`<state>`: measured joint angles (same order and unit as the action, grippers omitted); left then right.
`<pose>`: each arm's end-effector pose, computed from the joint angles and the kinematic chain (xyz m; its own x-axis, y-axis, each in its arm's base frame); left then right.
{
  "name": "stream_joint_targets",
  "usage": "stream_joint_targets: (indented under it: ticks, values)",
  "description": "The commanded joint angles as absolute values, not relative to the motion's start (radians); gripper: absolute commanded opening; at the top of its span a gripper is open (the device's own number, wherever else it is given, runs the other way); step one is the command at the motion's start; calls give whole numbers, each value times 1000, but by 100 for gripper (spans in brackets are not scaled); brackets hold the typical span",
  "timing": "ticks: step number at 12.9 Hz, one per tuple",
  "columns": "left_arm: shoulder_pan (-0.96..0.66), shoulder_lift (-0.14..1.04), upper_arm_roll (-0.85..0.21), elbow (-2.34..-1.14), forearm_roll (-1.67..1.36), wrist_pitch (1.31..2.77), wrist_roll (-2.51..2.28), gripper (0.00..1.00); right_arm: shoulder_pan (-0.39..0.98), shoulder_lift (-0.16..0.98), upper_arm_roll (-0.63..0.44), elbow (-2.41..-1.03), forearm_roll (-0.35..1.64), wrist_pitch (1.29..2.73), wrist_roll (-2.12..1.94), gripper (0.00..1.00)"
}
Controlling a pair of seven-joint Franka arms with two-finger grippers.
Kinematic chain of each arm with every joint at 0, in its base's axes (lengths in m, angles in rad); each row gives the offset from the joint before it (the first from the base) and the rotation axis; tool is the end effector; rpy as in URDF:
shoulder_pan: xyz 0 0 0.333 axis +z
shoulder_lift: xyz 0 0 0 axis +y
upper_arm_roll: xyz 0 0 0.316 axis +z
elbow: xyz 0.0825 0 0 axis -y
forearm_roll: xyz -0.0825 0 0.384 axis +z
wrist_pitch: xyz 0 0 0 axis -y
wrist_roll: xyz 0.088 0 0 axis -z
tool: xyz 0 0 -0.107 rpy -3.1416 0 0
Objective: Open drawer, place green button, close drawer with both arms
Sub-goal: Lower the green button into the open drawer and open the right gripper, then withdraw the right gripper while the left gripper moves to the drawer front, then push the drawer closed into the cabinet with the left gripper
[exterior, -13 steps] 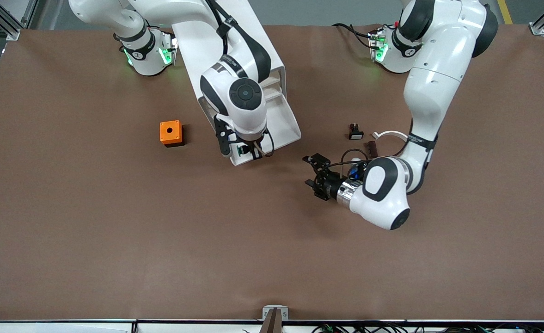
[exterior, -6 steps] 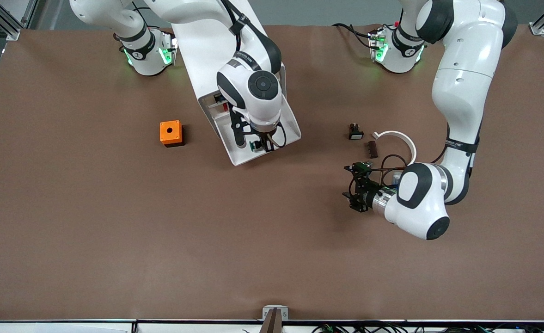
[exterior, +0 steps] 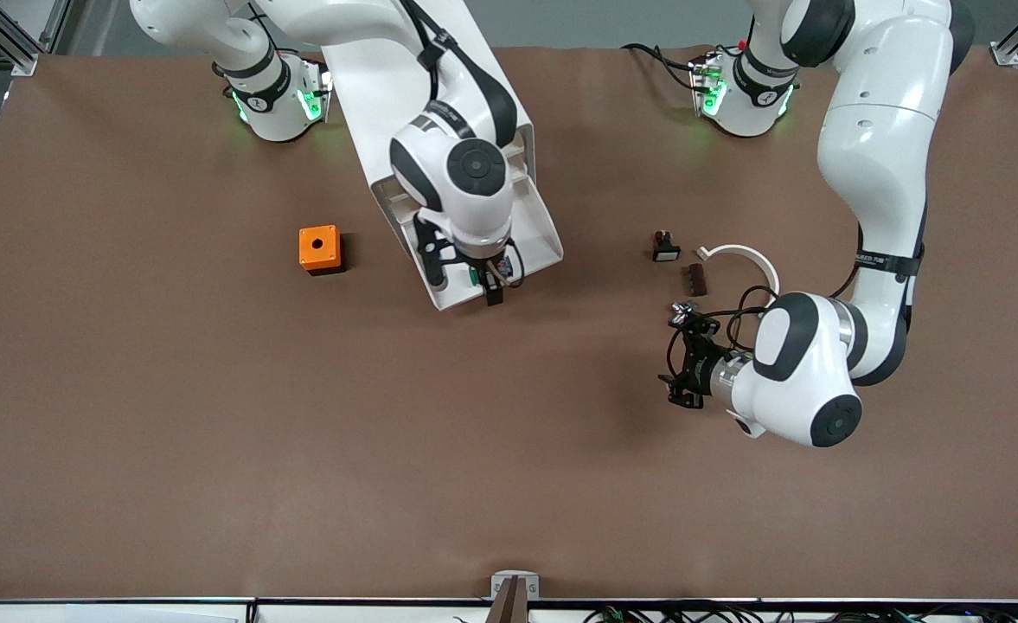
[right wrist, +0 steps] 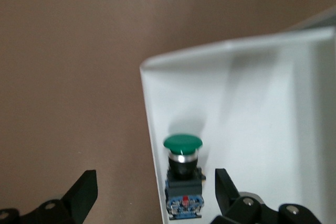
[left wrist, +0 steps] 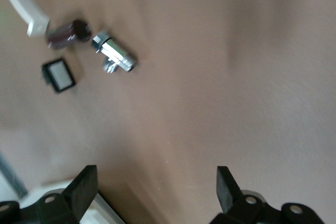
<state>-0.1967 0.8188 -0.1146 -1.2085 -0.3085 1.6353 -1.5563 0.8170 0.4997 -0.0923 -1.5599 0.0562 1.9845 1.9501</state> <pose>0.6744 -0.2279 0.2703 0.1367 0.9240 -0.3571 0.8841 -0.2764 -0.3769 0.5021 0.4606 0.3512 0.3252 -0.9454 0.0218 -0.9438 -0.3230 0.0696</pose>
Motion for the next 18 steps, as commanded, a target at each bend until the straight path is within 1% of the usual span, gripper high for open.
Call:
stream_joint_targets:
  ticks: [1,4,7,9,13,16,18]
  values:
    - [-261,788,-107,-1218,-242,1680,-1383,99,701,399,-81,-1519,51,1846,1737,100]
    - [-305,792,-103,-1224,-238,1742,-1107,99,560,289,-81,-1514,51,1748,1380,100]
    - [-342,799,-106,-1230,-230,1778,-910,99,422,209,-83,-1514,49,1674,1046,100]
    - [-392,804,-106,-1241,-207,1813,-876,99,335,170,-81,-1514,49,1657,813,100]
    - [-507,815,-110,-1296,-218,1959,-896,99,186,111,-81,-1516,19,1597,440,100]
    - [-555,815,-117,-1337,-265,1976,-897,99,106,57,-81,-1522,-8,1565,232,100]
    - [-597,808,-118,-1367,-284,1976,-943,100,84,14,-81,-1529,-18,1533,210,100]
